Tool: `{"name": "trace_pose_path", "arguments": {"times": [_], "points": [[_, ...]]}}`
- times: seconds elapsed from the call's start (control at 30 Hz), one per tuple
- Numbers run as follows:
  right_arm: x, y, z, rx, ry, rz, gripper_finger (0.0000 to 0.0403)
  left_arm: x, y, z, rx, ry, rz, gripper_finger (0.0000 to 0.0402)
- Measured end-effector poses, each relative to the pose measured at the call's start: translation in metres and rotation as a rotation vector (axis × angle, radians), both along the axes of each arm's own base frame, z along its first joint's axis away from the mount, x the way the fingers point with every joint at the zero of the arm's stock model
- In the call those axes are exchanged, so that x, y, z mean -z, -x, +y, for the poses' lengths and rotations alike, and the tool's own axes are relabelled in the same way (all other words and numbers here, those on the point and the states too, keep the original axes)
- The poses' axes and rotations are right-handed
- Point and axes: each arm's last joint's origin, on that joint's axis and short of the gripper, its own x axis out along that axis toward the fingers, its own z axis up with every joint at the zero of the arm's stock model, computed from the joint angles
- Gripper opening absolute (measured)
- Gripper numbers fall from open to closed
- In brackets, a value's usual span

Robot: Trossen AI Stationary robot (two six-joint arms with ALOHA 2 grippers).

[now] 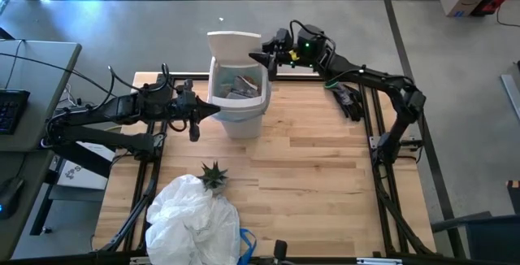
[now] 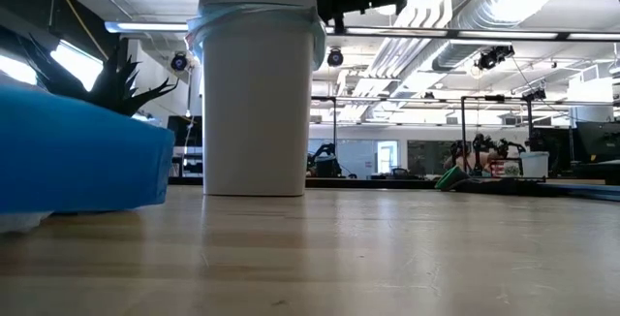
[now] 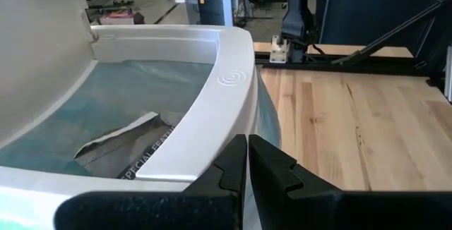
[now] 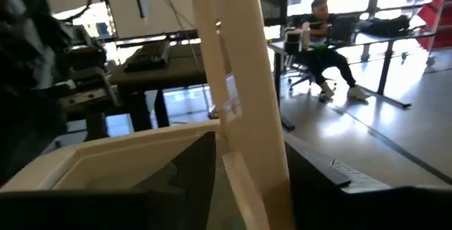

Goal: Place trash/remove bag and relplace
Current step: Remove the trash bag from the trash bin

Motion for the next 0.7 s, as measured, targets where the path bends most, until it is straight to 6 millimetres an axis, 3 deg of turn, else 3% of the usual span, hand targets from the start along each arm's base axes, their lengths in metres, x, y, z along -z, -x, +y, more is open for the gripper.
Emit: {"name": "trace_pose_path", "arguments": {"times": [0.1,0.23,0.4,0.7], "points": [[0.003,-0.006,0.002,0.049,0.013,-0.016,0.0103,0.000,0.000,0.000,-0.002,0.006,0.003,0.0000],[0.002,-0.009,0.006,0.071,0.032,-0.028,0.0017,0.001,0.000,0.000,-0.004,0.008,0.008,0.0000],[-0.004,-0.011,0.018,0.062,0.031,-0.039,0.0002,0.001,0.000,0.000,0.003,0.014,0.010,0.0000],[-0.041,-0.010,0.038,0.048,-0.032,-0.014,0.0002,0.001,0.000,-0.001,0.033,0.030,0.010,0.0000]]}}
